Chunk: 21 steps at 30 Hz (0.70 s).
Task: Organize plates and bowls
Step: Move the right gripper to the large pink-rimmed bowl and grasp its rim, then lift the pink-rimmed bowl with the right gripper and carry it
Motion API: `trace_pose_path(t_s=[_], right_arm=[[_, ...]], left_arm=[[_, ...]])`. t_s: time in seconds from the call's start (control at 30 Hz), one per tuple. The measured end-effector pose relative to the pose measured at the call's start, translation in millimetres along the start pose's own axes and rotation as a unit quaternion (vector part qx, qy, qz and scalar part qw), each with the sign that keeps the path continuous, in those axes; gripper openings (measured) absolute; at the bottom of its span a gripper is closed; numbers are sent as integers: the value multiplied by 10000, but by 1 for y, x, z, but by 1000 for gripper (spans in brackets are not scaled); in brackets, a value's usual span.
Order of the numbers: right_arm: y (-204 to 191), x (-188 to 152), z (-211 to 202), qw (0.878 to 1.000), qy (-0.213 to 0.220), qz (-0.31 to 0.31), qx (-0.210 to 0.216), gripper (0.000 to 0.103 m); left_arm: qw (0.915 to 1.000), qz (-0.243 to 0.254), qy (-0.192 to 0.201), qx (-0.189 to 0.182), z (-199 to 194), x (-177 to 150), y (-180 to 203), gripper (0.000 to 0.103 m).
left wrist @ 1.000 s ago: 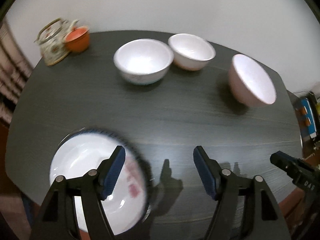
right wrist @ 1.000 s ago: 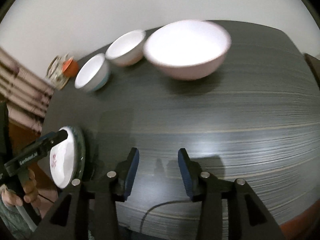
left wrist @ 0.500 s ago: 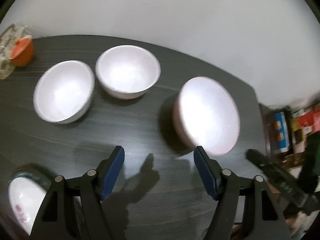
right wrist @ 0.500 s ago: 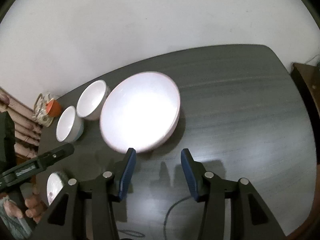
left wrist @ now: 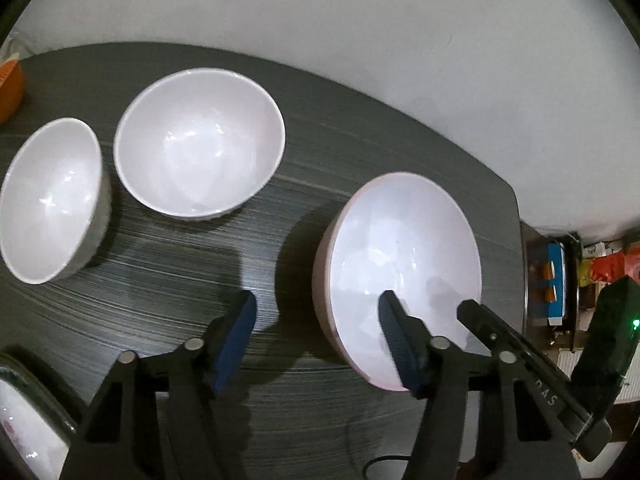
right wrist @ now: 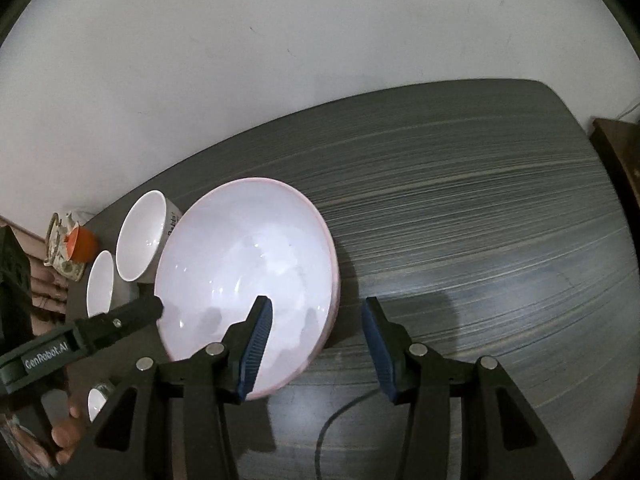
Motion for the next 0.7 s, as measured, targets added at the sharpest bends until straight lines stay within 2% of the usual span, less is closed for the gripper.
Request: trace_pose_path(t_s=[0.03,0.1,0.13,0.17,0.3,0.43,0.7], right_arm=[[-1,0,3,10000,-3,17,-4,48],[-4,2,12,10000,-19,17,3,48],[-3,2,14,10000,-17,30,20,47],[-4,2,15,10000,-2,45,40,46],[-2,1,16,10000,59,6,-70,29],[-1,-2,16,9999,17,64,-98,17],[-14,-28,3,9999,-23,96,-23,15]], left_arm=[[10000,-15,-59,35,3,-1,-2,46],[9998,-64,-161,2,11,-2,-4,39],[9998,-81,-199,-19,14,-3,-5,30],[9997,-85,-237,-68,17,-4,-5,27],[9994,-2,-220,-253,21,-4,0,16],[9998,94,-135,-146,20,-10,5,15],[9997,140,-157,-107,-1,-34,-1,15]])
Point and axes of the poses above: each gripper's, at about its wrist camera, not at the fingertips, and z roughly the way its jaws point, y to its right, x to its top, the point moved 5 cm from there along z, roughly the way its jaws point, and after that the axes turned 2 degrees about -z, right-handed, at the moved point
